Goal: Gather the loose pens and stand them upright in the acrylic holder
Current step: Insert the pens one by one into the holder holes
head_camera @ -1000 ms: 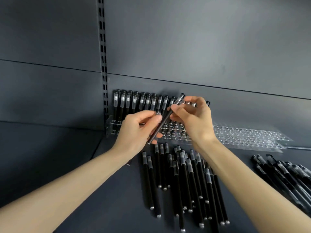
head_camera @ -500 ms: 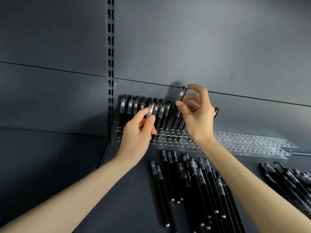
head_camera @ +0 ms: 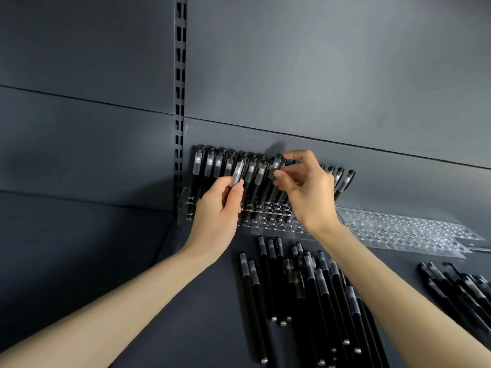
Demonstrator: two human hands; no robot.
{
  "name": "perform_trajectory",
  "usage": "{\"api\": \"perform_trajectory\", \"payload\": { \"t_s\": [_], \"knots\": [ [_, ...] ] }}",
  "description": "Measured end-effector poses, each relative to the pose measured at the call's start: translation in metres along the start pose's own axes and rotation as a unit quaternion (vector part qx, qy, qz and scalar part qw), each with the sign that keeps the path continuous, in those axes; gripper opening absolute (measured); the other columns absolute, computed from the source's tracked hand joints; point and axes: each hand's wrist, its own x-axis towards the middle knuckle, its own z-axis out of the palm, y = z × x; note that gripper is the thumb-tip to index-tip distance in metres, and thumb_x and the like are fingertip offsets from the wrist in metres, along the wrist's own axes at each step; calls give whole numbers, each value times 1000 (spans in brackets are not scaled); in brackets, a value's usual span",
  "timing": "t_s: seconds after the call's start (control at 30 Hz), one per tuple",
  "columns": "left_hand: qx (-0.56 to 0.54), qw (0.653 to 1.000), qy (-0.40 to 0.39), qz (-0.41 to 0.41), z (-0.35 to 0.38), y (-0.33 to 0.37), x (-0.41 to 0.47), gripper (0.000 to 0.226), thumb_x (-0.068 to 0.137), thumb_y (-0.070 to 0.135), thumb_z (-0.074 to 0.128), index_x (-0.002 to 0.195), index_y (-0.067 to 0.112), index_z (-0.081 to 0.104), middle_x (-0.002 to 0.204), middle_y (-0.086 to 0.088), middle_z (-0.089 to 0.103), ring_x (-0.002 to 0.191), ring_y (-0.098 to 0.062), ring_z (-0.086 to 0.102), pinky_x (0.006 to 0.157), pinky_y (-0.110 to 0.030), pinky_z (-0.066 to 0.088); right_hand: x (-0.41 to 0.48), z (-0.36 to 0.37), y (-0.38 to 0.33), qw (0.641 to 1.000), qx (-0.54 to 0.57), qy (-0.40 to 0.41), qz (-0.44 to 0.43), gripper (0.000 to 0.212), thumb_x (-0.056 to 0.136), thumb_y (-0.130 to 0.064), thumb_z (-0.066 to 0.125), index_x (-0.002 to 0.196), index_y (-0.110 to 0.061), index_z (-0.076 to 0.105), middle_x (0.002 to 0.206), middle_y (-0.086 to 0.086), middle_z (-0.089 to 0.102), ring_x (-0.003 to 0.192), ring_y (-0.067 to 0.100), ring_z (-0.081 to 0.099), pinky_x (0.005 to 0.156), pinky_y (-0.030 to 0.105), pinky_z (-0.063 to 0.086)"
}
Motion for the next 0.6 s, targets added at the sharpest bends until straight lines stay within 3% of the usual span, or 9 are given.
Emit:
{"api": "perform_trajectory", "payload": {
  "t_s": [0.23, 0.4, 0.47, 0.6],
  "knots": [
    [-28, 999, -19, -6, 1, 1, -1, 18, 100, 26, 43, 109, 21, 58, 60, 4, 47, 48, -5, 37, 46, -20, 31, 6, -7, -8, 998, -34, -44, 9, 21, 92, -6, 59, 110, -14, 51, 75, -5, 69, 69, 7, 68, 72, 33, 56],
    [-22, 1000, -8, -20, 2, 3, -2, 19, 100, 24, 43, 88, 11, 52, 59, 3, 47, 46, -5, 35, 46, -20, 29, 10, -8, -9, 994, -78, -81, 9, 20, 92, -7, 58, 107, -16, 48, 76, 2, 71, 64, 3, 65, 63, 24, 52],
    [-20, 999, -9, -23, 2, 3, -3, 19, 100, 24, 43, 88, 10, 50, 60, 3, 46, 46, -5, 35, 45, -19, 28, 7, -6, -7, 993, -84, -85, 15, 20, 92, -8, 58, 106, -18, 47, 75, 2, 71, 63, 3, 65, 63, 22, 51],
    [13, 999, -29, 4, 2, 5, -6, 17, 100, 28, 42, 89, 18, 51, 58, 0, 41, 50, -8, 34, 47, -22, 30, 0, -7, -5, 994, -84, -69, 24, 25, 93, -13, 59, 115, -18, 50, 76, 1, 71, 65, 10, 67, 70, 32, 55]
  ]
}}
